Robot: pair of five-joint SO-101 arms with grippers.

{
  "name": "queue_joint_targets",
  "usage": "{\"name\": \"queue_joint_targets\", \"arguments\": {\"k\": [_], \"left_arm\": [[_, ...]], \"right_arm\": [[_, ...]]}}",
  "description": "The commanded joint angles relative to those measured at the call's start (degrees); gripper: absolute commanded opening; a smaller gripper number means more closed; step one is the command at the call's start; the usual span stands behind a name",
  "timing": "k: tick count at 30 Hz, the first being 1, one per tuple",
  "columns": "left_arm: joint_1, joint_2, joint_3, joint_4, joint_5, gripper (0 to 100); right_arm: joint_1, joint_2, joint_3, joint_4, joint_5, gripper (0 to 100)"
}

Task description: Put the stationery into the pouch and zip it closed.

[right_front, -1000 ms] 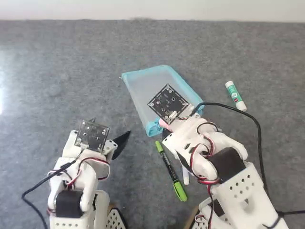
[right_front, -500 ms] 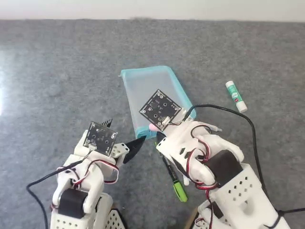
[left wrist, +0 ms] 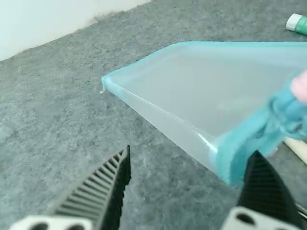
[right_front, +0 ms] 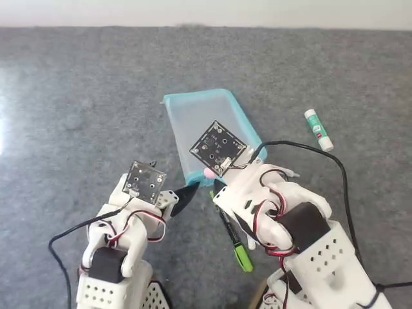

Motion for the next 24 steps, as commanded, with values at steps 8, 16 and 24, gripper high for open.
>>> {"name": "queue_joint_targets", "arguments": {"k": [8,16,24], "left_arm": [[-1.3,0.4,2.2,-6.2,-0.5,33],[-1.3,0.3,4.2,-8.4,-1.4,22],[-1.8,0.0,3.7,-8.2,-1.5,4]], "right_arm": [[-2.9,-2.7,-4.4,3.0,1.1,0.7],[-4.5,-2.7,-4.6,4.3,1.6,0.7],[3.2,-2.6,0.5,2.9,4.0,0.7]]}}
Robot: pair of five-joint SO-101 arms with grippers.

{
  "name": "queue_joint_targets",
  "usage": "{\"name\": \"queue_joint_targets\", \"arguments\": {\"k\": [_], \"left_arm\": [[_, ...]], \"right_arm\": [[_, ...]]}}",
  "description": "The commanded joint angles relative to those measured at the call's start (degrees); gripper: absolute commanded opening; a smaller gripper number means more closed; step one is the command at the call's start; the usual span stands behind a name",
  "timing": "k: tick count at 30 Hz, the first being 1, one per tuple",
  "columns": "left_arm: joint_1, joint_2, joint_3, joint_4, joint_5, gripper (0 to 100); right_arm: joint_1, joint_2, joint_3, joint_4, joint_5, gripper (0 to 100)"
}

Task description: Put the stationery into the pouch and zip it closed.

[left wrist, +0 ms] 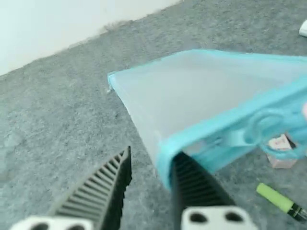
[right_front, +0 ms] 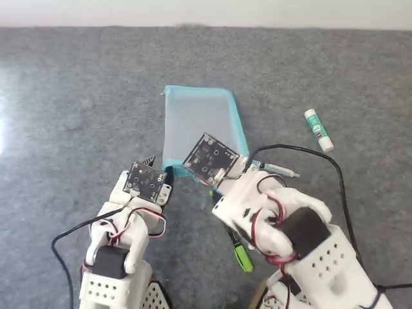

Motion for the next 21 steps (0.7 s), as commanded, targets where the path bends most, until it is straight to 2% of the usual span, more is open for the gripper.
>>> {"name": "queue_joint_targets", "arguments": {"k": [1,6,14,21], "left_arm": [[-0.7,0.0,-1.2,-1.4,-0.4,2],[-4.7,0.0,-1.6,-1.6,-0.3,1],[-5.3,0.0,-1.8,-1.2,-0.3,1],[-5.4,0.0,-3.6,2.5,1.9,1]], "right_arm": [[6.7,-1.8,1.4,-1.9,1.7,0.7],[13.1,-1.3,4.0,-5.0,3.6,0.7],[19.5,-1.2,4.3,-6.0,5.5,0.7],[21.3,-1.1,4.4,-5.8,5.5,0.7]]}}
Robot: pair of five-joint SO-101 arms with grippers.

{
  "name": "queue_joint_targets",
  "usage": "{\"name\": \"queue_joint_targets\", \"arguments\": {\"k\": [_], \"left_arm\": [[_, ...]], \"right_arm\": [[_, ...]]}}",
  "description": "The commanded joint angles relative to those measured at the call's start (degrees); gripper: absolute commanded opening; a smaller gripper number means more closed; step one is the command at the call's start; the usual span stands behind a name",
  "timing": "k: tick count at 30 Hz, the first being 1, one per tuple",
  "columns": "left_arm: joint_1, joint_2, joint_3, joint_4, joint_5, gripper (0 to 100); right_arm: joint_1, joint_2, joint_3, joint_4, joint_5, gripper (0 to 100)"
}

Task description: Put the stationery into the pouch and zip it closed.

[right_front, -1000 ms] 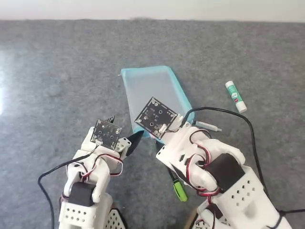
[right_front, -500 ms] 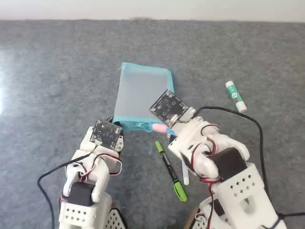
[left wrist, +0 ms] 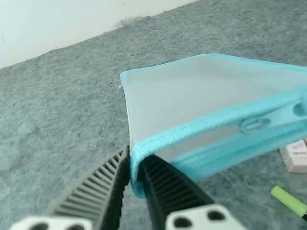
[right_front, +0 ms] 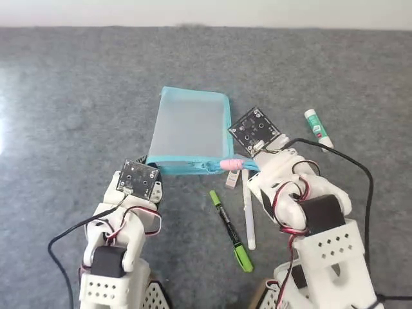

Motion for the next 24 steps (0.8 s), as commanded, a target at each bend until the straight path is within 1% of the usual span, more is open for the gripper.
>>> {"name": "queue_joint_targets", "arguments": {"k": [1,6,9,13,17,20,24], "left_arm": [[-1.2,0.0,-3.7,2.1,2.2,1],[-5.0,0.0,-4.1,2.1,3.0,1],[-6.5,0.0,-4.5,2.2,4.2,1],[-6.4,0.0,-4.5,2.3,4.8,1],[-6.5,0.0,-4.5,2.3,5.0,1],[-6.5,0.0,-4.6,2.4,5.1,1],[-6.6,0.0,-4.6,2.4,5.6,1]], "right_arm": [[1.5,-1.1,-0.4,-0.7,0.8,0.7],[4.6,-0.7,-0.4,-0.5,0.8,0.7],[6.1,2.5,-0.8,-0.7,0.9,0.7],[5.4,7.2,-0.9,-1.7,0.9,0.7],[5.1,7.9,-1.8,-1.5,0.9,0.7],[5.6,8.0,-1.8,-1.7,0.9,0.7],[8.0,7.9,-1.8,-1.6,0.9,0.7]]}}
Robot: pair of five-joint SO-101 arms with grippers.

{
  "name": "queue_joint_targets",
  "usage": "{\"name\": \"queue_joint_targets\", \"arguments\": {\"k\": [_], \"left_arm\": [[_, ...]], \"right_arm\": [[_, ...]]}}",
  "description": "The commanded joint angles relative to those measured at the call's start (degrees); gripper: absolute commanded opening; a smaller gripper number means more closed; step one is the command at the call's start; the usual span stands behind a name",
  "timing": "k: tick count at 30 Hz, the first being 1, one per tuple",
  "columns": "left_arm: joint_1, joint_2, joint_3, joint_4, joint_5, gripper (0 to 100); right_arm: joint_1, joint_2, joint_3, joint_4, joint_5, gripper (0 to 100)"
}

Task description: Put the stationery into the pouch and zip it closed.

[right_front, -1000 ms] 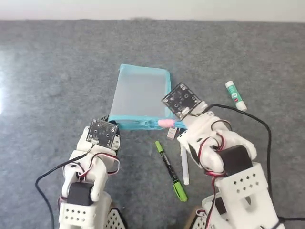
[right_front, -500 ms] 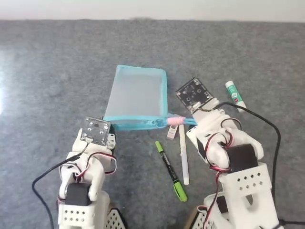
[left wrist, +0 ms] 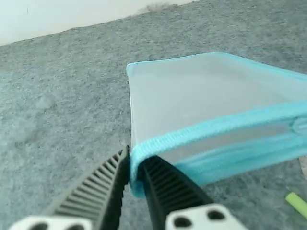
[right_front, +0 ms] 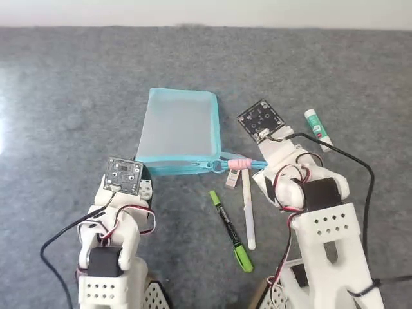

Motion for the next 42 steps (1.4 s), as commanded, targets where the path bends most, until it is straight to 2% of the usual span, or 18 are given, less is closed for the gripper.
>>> {"name": "queue_joint_targets", "arguments": {"k": [1,5,11,13,18,21,24,27,35,37,39,42], "left_arm": [[-1.3,0.0,-3.5,0.4,2.5,1],[-4.5,0.1,-4.3,0.4,2.7,1],[-4.6,0.2,-4.3,0.4,2.7,1],[-4.6,0.2,-4.3,0.4,2.7,1],[-4.5,0.2,-4.2,0.4,2.7,1],[-4.5,0.2,-4.1,0.4,2.7,1],[-4.5,0.2,-4.0,0.4,2.7,1],[-4.5,0.2,-4.0,0.4,2.7,1],[-4.5,0.2,-4.0,0.4,2.7,1],[-4.5,0.2,-4.0,0.4,2.7,1],[-4.5,0.2,-4.0,0.3,2.7,1],[-4.5,0.2,-4.0,0.2,2.7,1]], "right_arm": [[2.9,0.0,-1.8,-0.7,0.8,0.7],[3.3,0.5,-1.8,-0.5,1.9,0.7],[1.5,0.0,-1.8,1.6,1.9,3.2],[-2.2,0.0,-1.8,3.4,1.7,10.3],[-16.7,-1.3,-1.8,8.7,0.1,32.6],[-20.5,-6.4,-2.5,12.1,-0.4,39.7],[-18.2,-11.8,-5.5,15.4,-0.4,38.6],[-12.4,-14.0,-6.9,15.5,-1.4,37.6],[-8.2,-3.2,-6.9,14.6,1.8,37.9],[-9.2,-2.0,-6.9,15.7,2.9,37.9],[-13.1,-3.0,-6.9,18.3,3.3,37.9],[-25.4,-7.9,-6.7,22.5,3.5,37.9]]}}
